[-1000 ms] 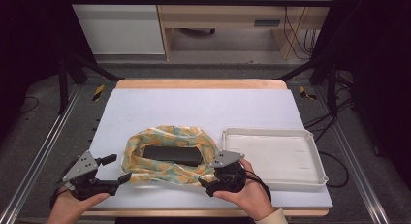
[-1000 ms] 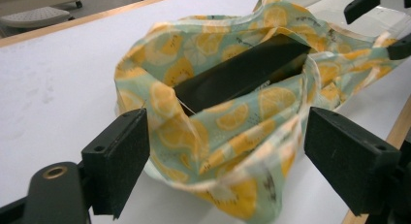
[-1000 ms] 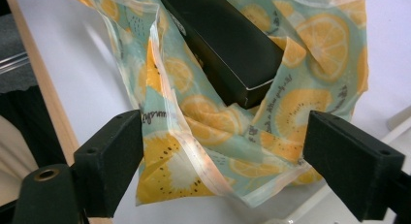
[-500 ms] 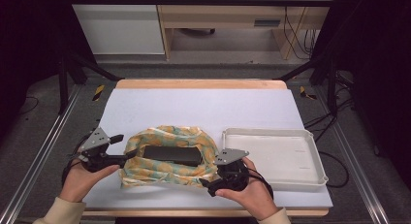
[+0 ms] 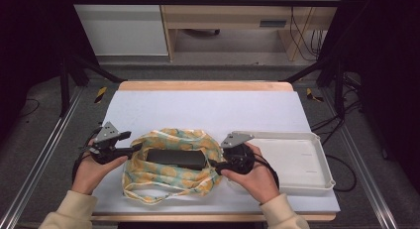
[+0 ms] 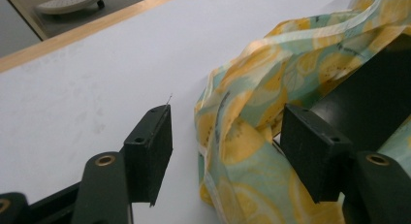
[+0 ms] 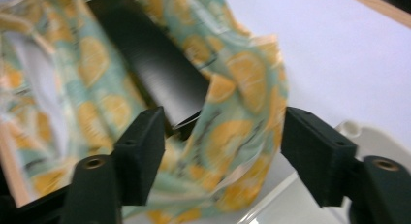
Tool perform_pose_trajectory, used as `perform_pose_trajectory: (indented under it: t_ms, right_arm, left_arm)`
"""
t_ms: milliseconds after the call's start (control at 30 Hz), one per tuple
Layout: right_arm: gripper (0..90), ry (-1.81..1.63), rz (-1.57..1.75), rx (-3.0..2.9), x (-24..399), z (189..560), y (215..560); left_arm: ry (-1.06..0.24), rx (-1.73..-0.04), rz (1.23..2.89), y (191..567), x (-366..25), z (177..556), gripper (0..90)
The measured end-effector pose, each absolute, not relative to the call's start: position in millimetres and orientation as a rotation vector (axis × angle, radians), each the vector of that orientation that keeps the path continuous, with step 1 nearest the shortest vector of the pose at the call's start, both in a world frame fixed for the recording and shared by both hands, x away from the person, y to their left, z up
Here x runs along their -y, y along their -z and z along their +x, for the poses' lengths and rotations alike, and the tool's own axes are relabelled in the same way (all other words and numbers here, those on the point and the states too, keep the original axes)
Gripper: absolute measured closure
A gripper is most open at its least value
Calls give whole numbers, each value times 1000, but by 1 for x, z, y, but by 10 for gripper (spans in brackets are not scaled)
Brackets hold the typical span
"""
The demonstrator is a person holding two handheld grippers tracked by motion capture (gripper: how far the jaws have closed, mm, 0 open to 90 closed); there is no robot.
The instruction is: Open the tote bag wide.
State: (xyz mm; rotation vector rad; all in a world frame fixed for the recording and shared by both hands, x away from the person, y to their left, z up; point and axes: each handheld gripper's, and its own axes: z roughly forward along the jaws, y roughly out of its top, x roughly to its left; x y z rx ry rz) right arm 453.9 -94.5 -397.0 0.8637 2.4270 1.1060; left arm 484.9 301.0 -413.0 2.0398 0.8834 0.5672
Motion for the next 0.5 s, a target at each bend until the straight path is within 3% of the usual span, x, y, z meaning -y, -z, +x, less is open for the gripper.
perform_pose_trajectory:
  t_ms: [167,500]
  right_arm:
    - [455,-1112,889,-2420,90,477,398]
    - [536,-1055,918,-2457,81,507,414]
  left_arm:
    - [-547,-889,2041,420,-306,479,341]
    - [-552,-874,2007,413,-309,462,298]
